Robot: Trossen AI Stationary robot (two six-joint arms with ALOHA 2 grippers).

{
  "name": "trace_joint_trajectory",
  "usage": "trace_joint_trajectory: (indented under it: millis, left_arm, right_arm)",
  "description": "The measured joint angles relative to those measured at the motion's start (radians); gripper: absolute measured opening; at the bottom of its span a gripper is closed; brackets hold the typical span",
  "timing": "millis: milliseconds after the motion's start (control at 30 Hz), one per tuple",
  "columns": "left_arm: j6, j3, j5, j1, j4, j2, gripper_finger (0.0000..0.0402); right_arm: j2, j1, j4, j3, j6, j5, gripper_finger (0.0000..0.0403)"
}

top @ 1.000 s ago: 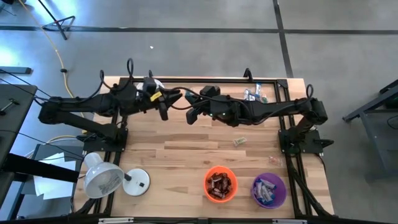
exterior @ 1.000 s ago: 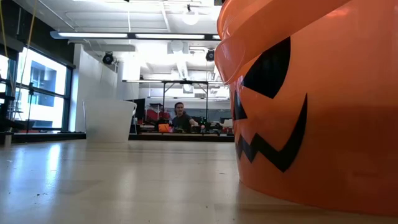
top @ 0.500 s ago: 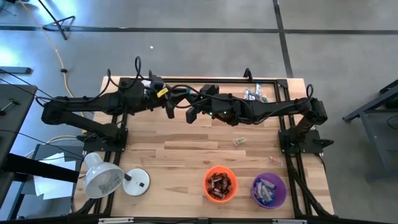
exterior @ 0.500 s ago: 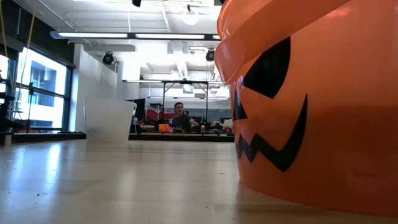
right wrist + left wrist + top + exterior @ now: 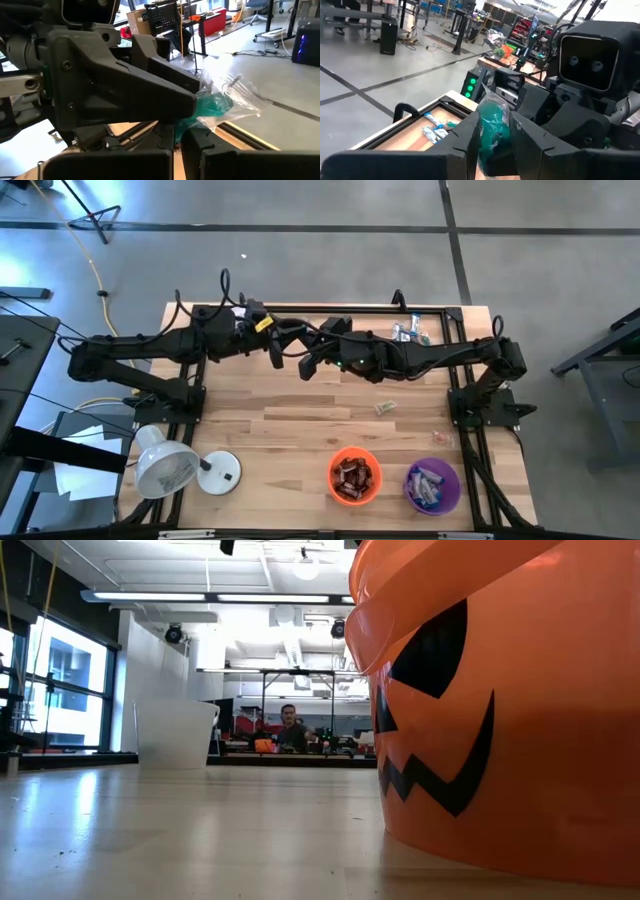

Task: Organize candy in baskets
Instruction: Put the blue gummy into the white bucket

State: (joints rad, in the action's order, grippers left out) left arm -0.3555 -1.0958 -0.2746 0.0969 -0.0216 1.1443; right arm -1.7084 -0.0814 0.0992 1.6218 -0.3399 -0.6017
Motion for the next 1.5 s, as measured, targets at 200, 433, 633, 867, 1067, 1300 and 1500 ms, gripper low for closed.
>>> trace_joint_trajectory:
  millis: [200, 433, 633, 867, 1067, 1300, 1500]
  left_arm:
    - [0.018, 0.000, -0.001, 0.010, -0.009, -0.003, 0.0088]
    - [0.049, -0.001, -0.007, 0.014, -0.009, -0.004, 0.0088]
    - [0.044, -0.001, 0.003, 0.015, -0.011, -0.004, 0.0088]
    - [0.015, -0.001, 0.046, 0.016, -0.001, -0.005, 0.0088]
    - [-0.010, -0.001, 0.082, 0.016, 0.000, -0.005, 0.0088]
    - [-0.009, -0.001, 0.092, 0.016, 0.001, -0.005, 0.0079]
    - [-0.009, -0.001, 0.121, 0.016, 0.000, -0.005, 0.0010]
  right_arm:
    - [-0.001, -0.003, -0.001, 0.000, 0.024, -0.012, 0.0000]
    - [-0.001, -0.017, -0.006, 0.000, 0.089, -0.079, 0.0000]
    - [-0.001, -0.017, -0.006, 0.000, 0.089, -0.081, 0.0000]
    - [-0.001, -0.018, -0.027, 0.000, 0.088, -0.080, 0.0000]
    - [-0.001, -0.018, -0.035, 0.000, 0.087, -0.080, 0.0000]
    - [-0.001, -0.018, -0.036, 0.000, 0.082, -0.080, 0.0000]
    - [-0.001, -0.018, -0.036, 0.000, 0.079, -0.083, 0.0000]
